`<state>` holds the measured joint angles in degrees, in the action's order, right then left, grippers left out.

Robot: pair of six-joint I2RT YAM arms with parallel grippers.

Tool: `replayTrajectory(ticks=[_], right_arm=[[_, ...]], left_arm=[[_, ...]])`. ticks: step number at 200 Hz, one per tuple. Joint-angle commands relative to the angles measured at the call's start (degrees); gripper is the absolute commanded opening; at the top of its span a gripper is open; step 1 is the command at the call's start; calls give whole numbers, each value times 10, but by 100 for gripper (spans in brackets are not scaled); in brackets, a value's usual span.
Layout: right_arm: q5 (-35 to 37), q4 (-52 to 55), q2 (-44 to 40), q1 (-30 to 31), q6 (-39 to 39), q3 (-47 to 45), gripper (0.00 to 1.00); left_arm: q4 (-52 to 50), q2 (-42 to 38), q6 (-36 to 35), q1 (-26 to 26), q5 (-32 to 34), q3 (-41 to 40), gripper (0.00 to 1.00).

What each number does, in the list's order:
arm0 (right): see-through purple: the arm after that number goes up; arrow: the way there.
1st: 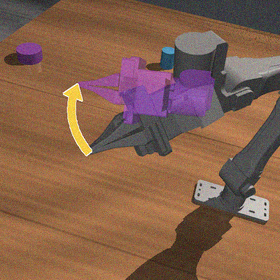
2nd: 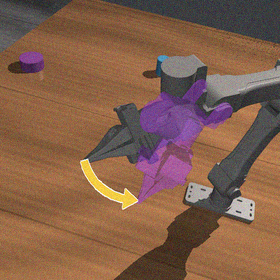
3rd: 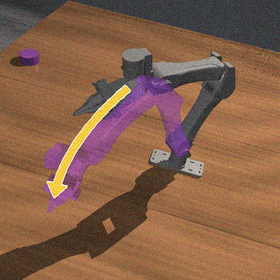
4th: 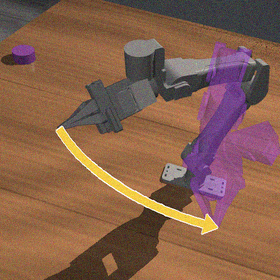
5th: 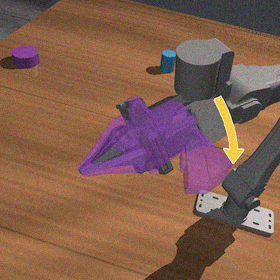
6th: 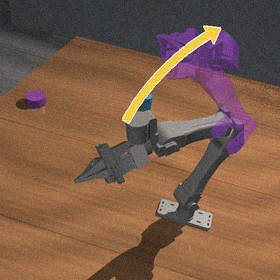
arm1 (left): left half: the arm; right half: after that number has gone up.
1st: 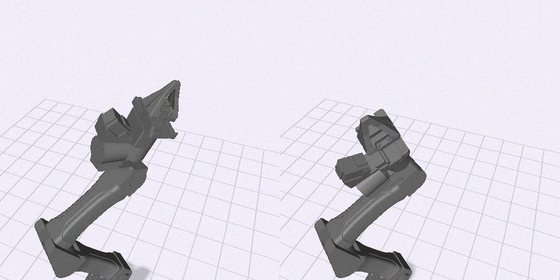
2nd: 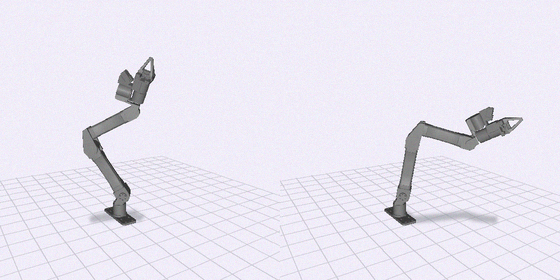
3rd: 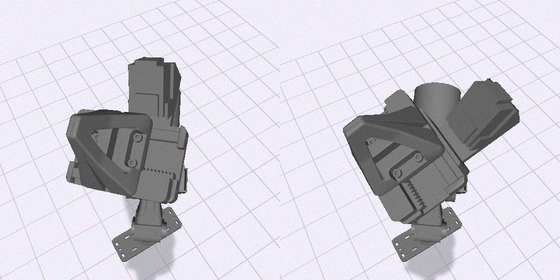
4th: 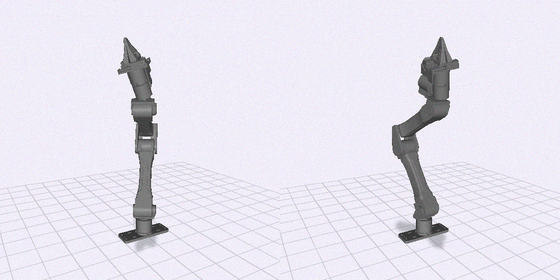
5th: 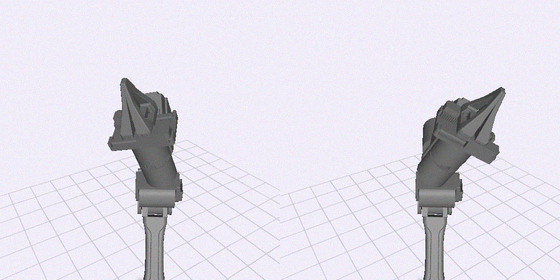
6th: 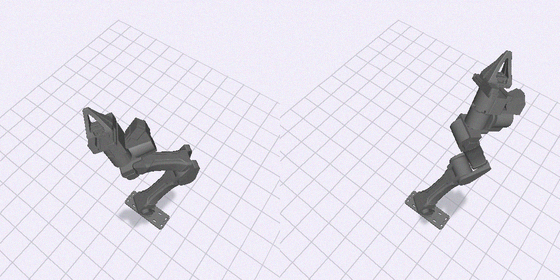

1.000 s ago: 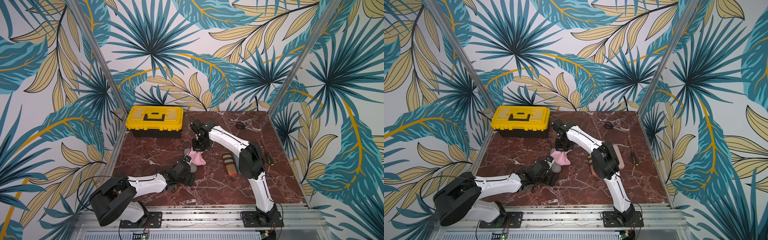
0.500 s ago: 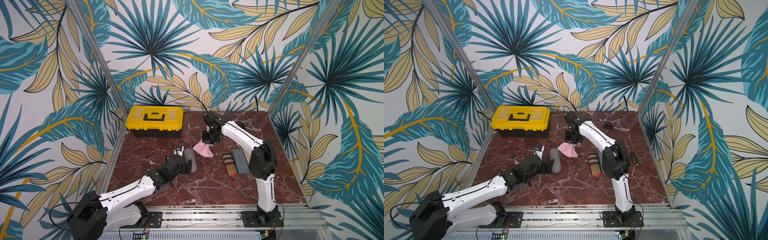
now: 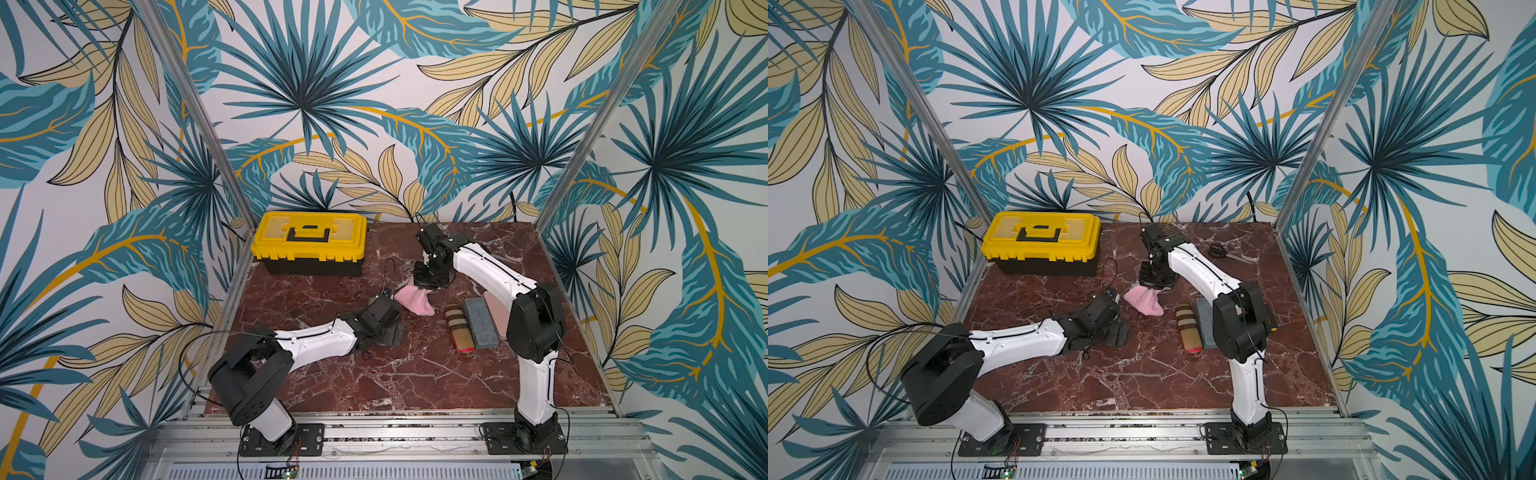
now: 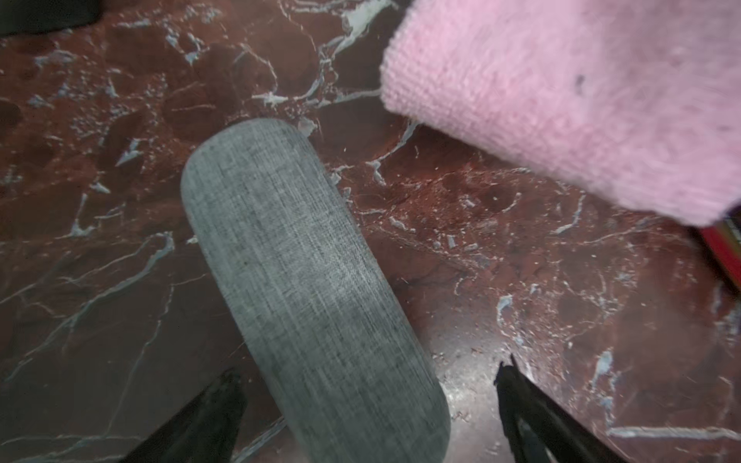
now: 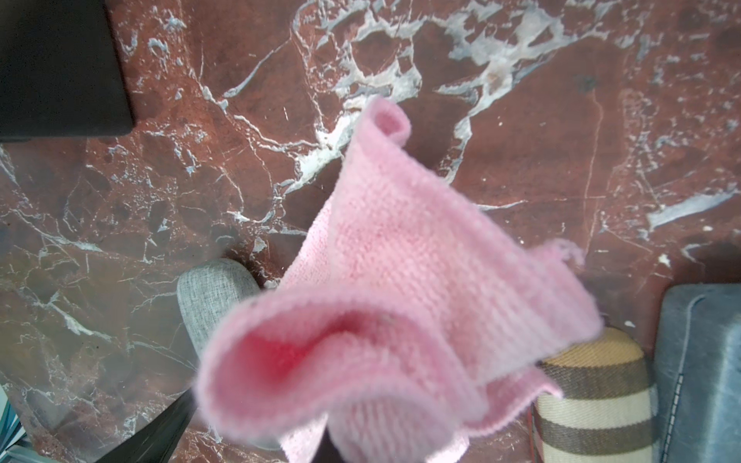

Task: Wipe the eyeglass case
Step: Move the eyeglass case from the center of the board.

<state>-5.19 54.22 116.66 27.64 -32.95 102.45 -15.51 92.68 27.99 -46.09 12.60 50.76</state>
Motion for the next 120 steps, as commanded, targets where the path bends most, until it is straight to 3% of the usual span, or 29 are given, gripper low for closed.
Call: replayTrajectory(ticks=[1, 46, 75, 103, 120], right_arm=[[-16, -10, -24, 2, -1, -20, 0], [-16, -14, -22, 2, 3, -29, 0], [-14, -22, -36, 2, -1, -49, 0], [-10, -28, -57, 2, -3, -78, 0], [-6, -28, -72, 2, -4, -94, 0]], left_arm=[[-55, 13, 20, -4, 44, 25, 100], [-7, 53, -42, -3, 25, 22, 99], [35, 50, -94, -2, -4, 3, 85], [103, 32, -146, 2, -73, -51, 71], [119, 16, -176, 3, -117, -72, 68]])
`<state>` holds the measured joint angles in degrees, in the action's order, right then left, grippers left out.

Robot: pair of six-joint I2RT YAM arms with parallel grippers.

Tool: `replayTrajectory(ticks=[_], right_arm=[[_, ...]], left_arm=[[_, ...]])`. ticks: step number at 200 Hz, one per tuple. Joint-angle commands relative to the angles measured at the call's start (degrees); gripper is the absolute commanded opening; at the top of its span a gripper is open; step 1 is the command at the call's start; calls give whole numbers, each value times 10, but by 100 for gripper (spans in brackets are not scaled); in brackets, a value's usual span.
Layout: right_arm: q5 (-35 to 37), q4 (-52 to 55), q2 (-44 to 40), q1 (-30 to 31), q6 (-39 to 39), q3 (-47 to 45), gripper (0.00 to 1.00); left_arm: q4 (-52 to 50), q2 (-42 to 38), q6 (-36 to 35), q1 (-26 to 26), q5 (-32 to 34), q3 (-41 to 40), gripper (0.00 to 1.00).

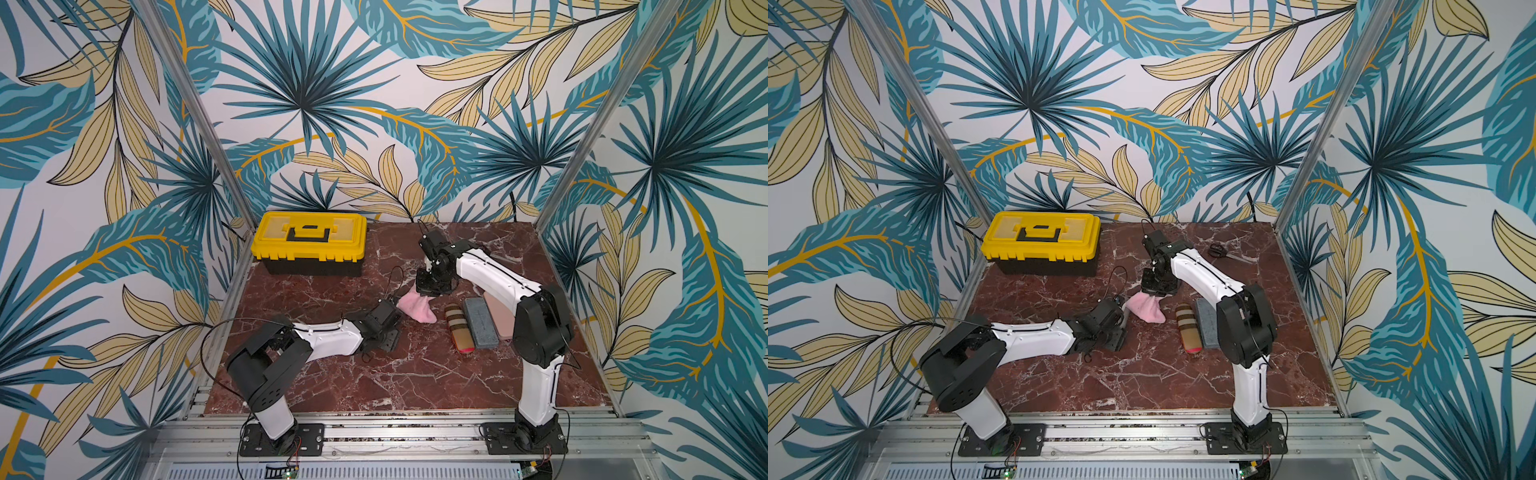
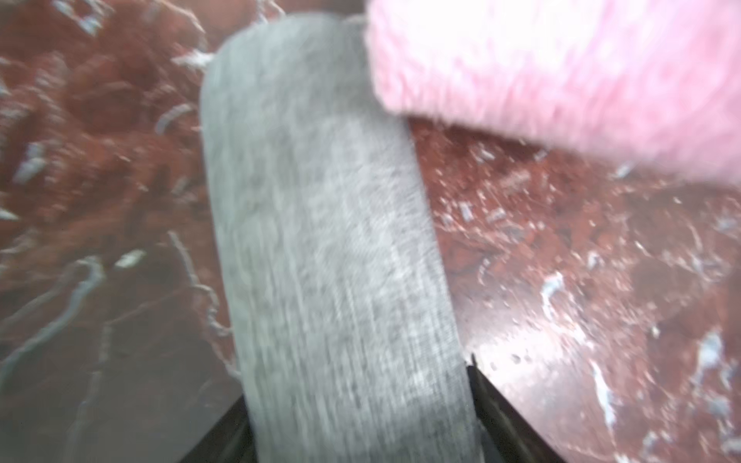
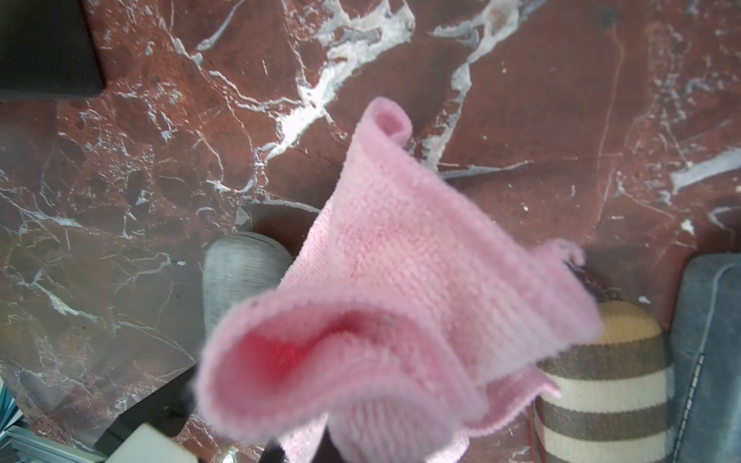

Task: Wipe the eyeglass case
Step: Move the eyeglass case from the center of the board.

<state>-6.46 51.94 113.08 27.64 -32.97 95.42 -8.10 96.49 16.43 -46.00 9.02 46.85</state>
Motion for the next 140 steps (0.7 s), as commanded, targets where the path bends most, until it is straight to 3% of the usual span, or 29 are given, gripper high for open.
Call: replayTrajectory(ticks=[1, 18, 48, 80, 140], right_arm=[[7, -5, -37, 2, -3, -25, 0], [9, -5, -57, 3, -1, -47, 0], [14, -3, -112, 6, 4, -108, 0], [16, -2, -143, 28, -2, -163, 0], [56, 4, -95, 82, -24, -125, 0]], left_arm=[[45, -23, -62, 1, -83, -34, 68], [37, -41, -85, -2, -113, -47, 66], [19, -98, -83, -40, -108, -78, 68], [43, -129, -47, -53, -81, -128, 86], [143, -167, -45, -54, -29, -186, 86]])
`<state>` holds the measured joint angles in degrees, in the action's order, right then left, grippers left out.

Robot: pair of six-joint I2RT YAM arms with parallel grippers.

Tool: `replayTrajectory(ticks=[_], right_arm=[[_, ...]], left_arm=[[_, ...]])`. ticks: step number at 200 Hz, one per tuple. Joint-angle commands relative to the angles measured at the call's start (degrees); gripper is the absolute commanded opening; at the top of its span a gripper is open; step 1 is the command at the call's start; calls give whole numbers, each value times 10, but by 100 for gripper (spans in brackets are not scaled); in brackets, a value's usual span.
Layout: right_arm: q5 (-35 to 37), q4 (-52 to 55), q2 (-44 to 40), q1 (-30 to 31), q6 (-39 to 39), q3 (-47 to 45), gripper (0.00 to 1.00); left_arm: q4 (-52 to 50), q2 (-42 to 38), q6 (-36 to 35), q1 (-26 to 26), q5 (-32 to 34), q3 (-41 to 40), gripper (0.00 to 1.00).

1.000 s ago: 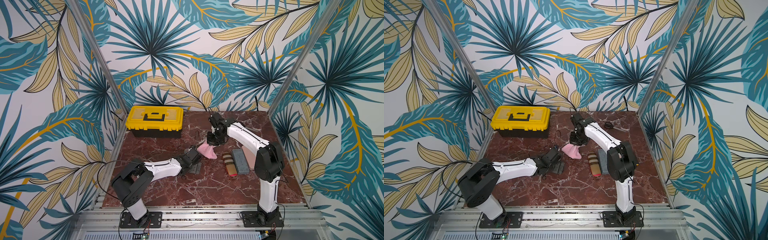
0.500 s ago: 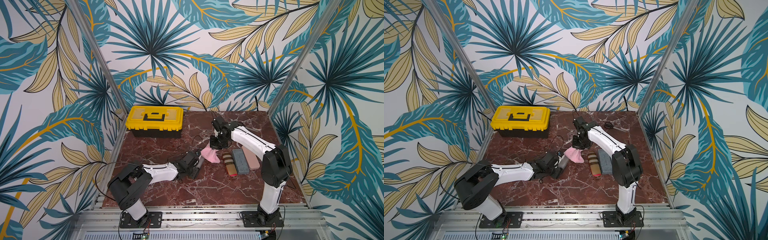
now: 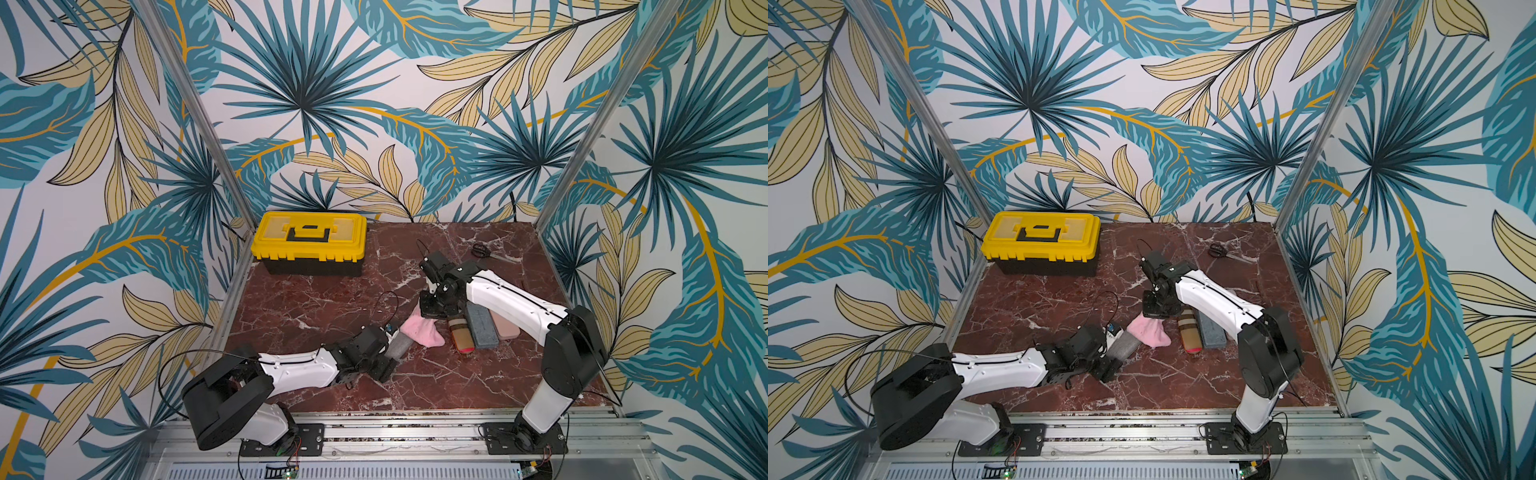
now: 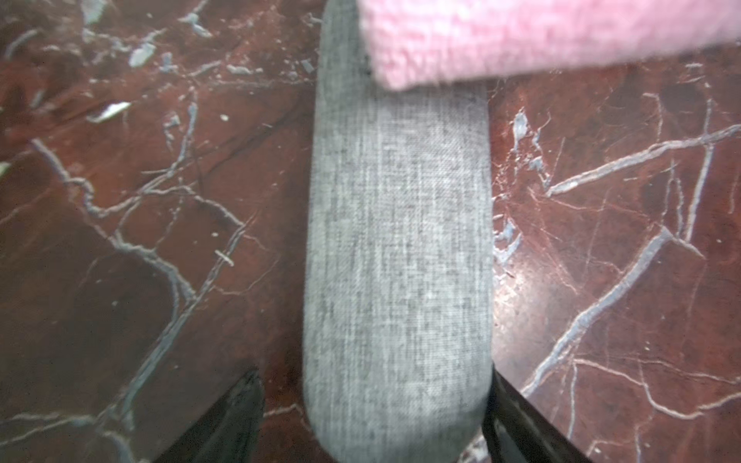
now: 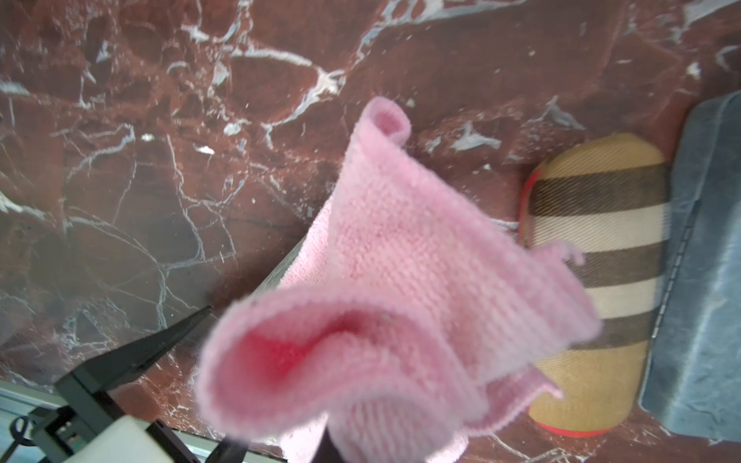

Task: Wipe the eyeglass case
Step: Move the eyeglass case from the center of the board, then wipe the dirt from the eyeglass case.

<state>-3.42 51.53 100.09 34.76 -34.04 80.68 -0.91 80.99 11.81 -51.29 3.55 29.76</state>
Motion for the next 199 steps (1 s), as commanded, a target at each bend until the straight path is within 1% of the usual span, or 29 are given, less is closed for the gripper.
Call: replayTrajectory(ticks=[1, 33, 37, 47, 70, 89, 98, 106, 127, 137, 145, 157, 170, 184, 193, 199], right_arm=[[26, 8, 37, 11, -14, 24, 0], [32, 13, 73, 41, -27, 55, 0], [32, 13, 77, 44, -30, 55, 0], [24, 12, 84, 49, -39, 51, 0], [14, -10, 90, 47, -48, 33, 0], [21, -12, 108, 37, -39, 33, 0], [33, -7, 123, 29, -30, 35, 0], [53, 9, 138, 18, -20, 43, 0], [161, 53, 151, 0, 10, 67, 0], [184, 59, 136, 1, 21, 73, 0], [173, 55, 120, 3, 28, 73, 0], [137, 45, 94, 13, 24, 68, 0], [94, 36, 78, 34, 2, 61, 0], [62, 24, 79, 64, -26, 52, 0], [49, 23, 85, 77, -43, 50, 0], [45, 17, 88, 81, -52, 48, 0]], left_arm=[[73, -13, 0, -1, 25, -15, 86], [125, 15, 4, 0, 1, -19, 91], [135, 20, 5, -1, -17, -20, 92], [154, 33, 7, -1, -29, -24, 92], [178, 72, 2, 0, -44, -24, 88], [200, 95, 4, 0, -45, -34, 81], [217, 96, 9, 0, -43, -44, 78], [232, 92, 12, 0, -38, -54, 73], [239, 82, 13, -1, -28, -69, 66], [236, 75, 13, -1, -25, -74, 63], [231, 68, 14, -1, -25, -77, 62], [226, 59, 16, -1, -24, -81, 60], [230, 52, 18, -1, -19, -88, 58], [236, 50, 18, -1, -12, -93, 58], [231, 47, 19, -1, -9, -91, 61], [223, 43, 19, -1, -10, -89, 69]])
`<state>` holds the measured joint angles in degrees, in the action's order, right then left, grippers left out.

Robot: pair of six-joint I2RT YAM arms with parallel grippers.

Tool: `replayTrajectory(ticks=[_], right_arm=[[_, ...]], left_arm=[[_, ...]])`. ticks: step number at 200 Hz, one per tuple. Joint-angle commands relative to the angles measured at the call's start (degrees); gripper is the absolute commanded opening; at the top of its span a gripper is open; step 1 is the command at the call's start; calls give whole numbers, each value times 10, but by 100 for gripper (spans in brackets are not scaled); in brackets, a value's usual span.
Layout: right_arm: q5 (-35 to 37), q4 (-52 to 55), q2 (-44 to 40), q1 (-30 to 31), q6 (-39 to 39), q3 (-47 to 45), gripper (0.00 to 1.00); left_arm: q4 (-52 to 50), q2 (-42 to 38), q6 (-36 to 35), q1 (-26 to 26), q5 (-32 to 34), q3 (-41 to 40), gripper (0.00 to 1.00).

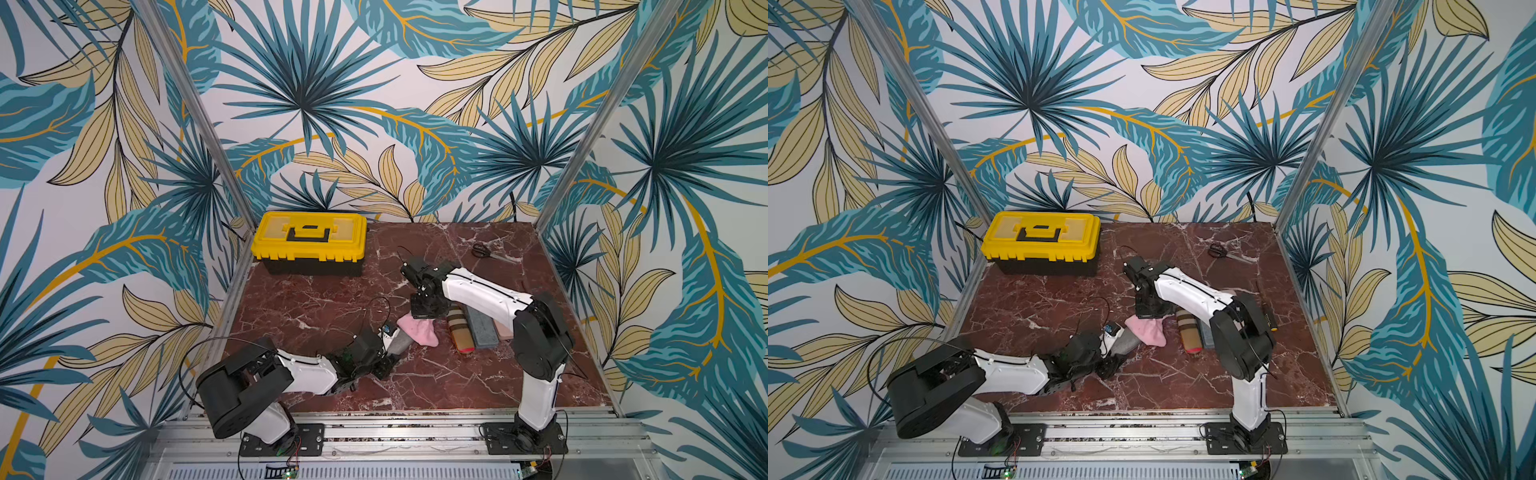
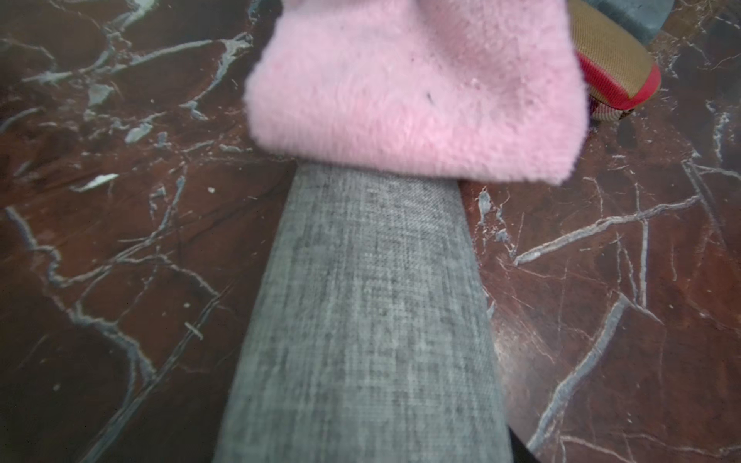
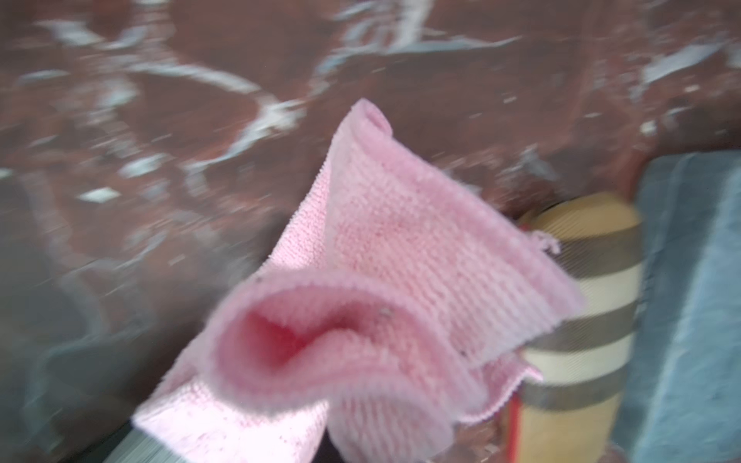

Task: Wipe the eyeglass case
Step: Wipe the dirt from the eyeglass case.

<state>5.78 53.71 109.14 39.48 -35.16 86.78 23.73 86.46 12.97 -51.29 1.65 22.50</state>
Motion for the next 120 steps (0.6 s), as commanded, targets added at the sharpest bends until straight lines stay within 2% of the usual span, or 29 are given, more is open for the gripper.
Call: replayTrajectory(ticks=[1, 34, 48, 69, 92, 120], right_arm=[[-48, -7, -3, 34, -42, -14, 0], [-30, -11, 1, 23, -23, -1, 0], [-32, -1, 12, 15, -10, 20, 0], [-43, 3, 24, 13, -6, 36, 0], [-58, -1, 24, 17, -22, 29, 0], [-68, -13, 17, 29, -47, -3, 0]], left_arm=[[-25, -12, 8, -1, 9, -16, 71], [-90, -39, 13, -1, 11, 4, 92], [-105, -39, 6, -1, 12, 12, 96], [-105, -22, -7, 4, 10, 22, 92], [-103, -4, -9, 4, -4, 29, 83], [-69, -20, -8, 5, -7, 11, 76]])
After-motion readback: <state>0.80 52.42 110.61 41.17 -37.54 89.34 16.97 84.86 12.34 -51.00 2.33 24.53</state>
